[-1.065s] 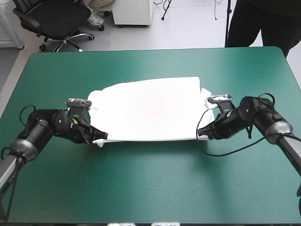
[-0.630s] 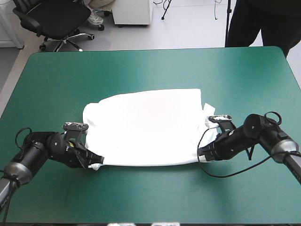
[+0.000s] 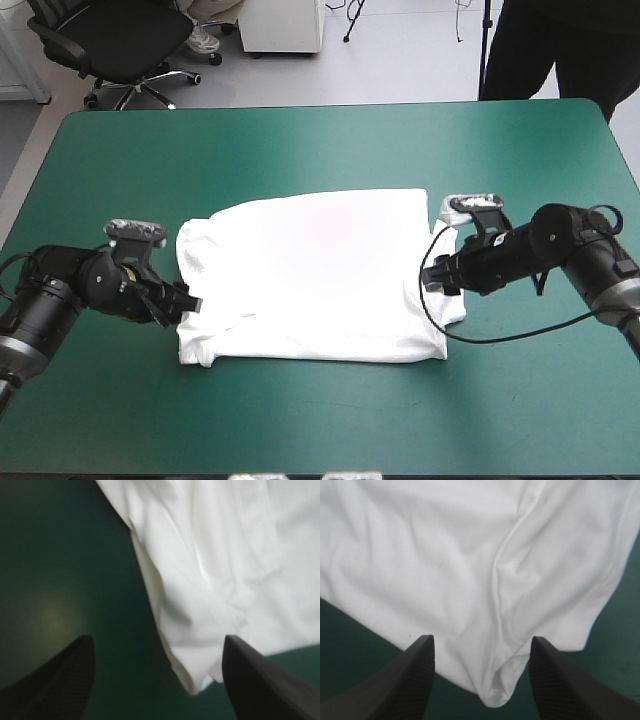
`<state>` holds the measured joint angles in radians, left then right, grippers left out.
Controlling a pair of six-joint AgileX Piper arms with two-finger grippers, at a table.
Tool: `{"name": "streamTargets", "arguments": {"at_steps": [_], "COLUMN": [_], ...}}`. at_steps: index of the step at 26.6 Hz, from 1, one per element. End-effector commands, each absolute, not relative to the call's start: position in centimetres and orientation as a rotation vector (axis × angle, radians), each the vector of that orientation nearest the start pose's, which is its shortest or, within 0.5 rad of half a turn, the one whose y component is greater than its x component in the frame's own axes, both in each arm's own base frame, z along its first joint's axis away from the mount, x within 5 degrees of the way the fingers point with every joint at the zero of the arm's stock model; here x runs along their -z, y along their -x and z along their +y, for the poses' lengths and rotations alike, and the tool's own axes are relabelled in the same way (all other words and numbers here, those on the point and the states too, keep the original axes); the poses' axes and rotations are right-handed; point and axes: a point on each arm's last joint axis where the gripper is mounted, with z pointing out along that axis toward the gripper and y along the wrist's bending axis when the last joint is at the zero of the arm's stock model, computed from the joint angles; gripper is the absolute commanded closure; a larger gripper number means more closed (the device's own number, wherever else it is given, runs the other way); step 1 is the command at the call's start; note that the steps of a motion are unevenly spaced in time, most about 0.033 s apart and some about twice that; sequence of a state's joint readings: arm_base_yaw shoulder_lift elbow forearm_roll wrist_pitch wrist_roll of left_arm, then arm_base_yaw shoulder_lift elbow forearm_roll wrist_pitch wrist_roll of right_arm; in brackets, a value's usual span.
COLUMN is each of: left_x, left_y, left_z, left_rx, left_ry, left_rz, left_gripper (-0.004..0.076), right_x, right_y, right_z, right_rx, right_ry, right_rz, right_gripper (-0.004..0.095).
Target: Fold the cloth
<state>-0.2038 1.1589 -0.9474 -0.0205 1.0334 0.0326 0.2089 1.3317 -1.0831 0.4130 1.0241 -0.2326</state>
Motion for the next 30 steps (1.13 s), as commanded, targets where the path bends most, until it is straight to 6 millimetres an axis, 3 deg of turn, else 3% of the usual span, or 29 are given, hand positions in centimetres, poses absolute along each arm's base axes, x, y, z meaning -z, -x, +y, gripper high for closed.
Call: {"name": "streamTargets", "arguments": {"at_steps": [1, 4, 7, 21, 30], "left_x": [-36.5, -40.7, -41.0, -41.0, -41.0], "left_y": [-21.3, -22.1, -22.8, -22.8, -22.8], "left_z": [-3.6, -3.2, -3.3, -3.5, -3.5], "left_rx": [-0.020, -0.051, -0.053, -0.023, -0.023], "left_ry": [-0.206, -0.142, -0.137, -0.132, -0.132], "left_rz": [2.504, 2.366, 2.359, 2.365, 2.365], "left_gripper": [0.0204, 0.0204, 0.0204, 0.0204, 0.0204], "right_x": [-36.9, -40.8, -41.3, -31.7, -26.8], "right_y": [-24.7, -24.9, -25.7, -35.0, -37.9], "right_z": [7.6, 6.9, 6.7, 7.7, 8.0], "right_rx": [-0.412, -0.338, -0.290, -0.155, -0.105], "right_ry": [0.394, 0.326, 0.286, 0.234, 0.215], "right_rz": [2.538, 2.457, 2.448, 2.642, 2.712], "right_gripper": [0.0368, 0.0368, 0.0368, 0.0372, 0.0425]}}
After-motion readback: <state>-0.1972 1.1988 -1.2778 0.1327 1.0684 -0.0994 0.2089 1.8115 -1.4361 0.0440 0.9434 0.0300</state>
